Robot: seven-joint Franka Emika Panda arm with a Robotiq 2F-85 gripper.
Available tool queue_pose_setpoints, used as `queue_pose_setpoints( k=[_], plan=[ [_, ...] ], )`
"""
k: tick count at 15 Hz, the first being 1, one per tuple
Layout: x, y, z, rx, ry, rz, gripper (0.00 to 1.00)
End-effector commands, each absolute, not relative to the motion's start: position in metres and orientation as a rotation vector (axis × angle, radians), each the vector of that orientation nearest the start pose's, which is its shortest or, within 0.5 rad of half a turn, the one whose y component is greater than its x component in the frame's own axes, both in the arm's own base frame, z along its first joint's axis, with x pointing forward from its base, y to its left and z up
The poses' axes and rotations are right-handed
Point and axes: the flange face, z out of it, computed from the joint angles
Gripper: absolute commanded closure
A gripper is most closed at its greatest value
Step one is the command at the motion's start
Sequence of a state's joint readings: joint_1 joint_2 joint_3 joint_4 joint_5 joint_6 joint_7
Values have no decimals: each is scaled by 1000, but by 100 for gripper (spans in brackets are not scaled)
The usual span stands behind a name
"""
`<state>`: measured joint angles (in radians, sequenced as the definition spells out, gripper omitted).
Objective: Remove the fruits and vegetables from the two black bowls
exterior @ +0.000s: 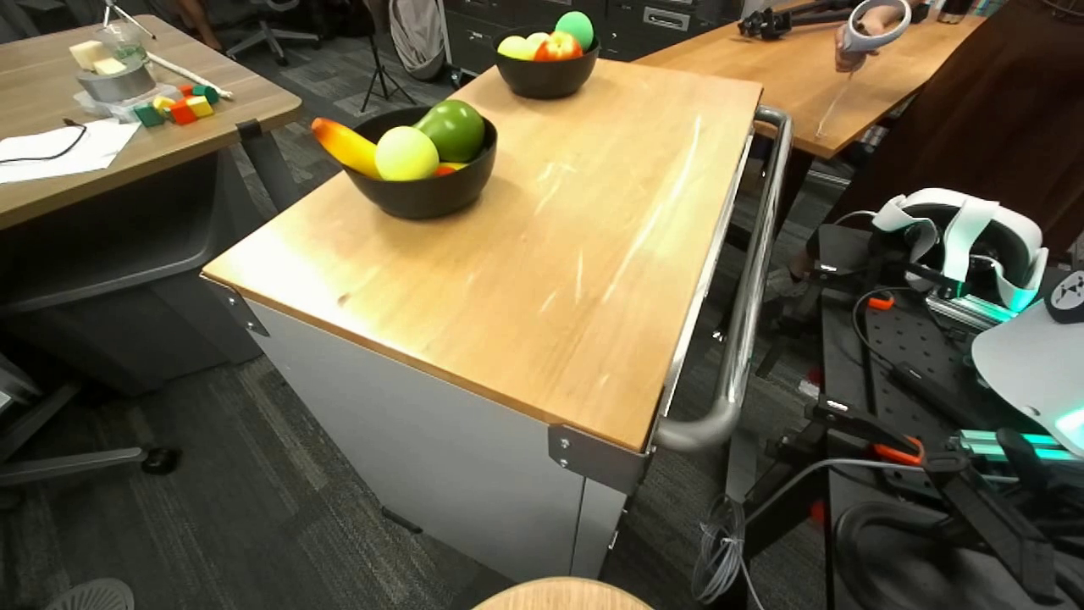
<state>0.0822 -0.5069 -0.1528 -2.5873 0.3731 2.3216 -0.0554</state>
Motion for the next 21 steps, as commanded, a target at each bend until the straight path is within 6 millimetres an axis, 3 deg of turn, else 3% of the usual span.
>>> queue_pose_setpoints(
  k=[1, 2, 3, 6, 9, 11, 16, 21],
  plan=[
    [480, 22, 447, -2755, 384, -372, 0],
    [495, 32, 444, -2783, 394, -354, 0],
    [456, 17, 445, -2775, 355, -355, 0],
    [488, 34, 433, -2790, 371, -321, 0],
    [494, 31, 433, -2790, 381, -323, 0],
    [499, 39, 436, -2811, 272, -323, 0],
    [543, 71, 460, -2859, 159, -432, 0],
    [592, 87, 443, -2791, 268, -581, 0]
  ],
)
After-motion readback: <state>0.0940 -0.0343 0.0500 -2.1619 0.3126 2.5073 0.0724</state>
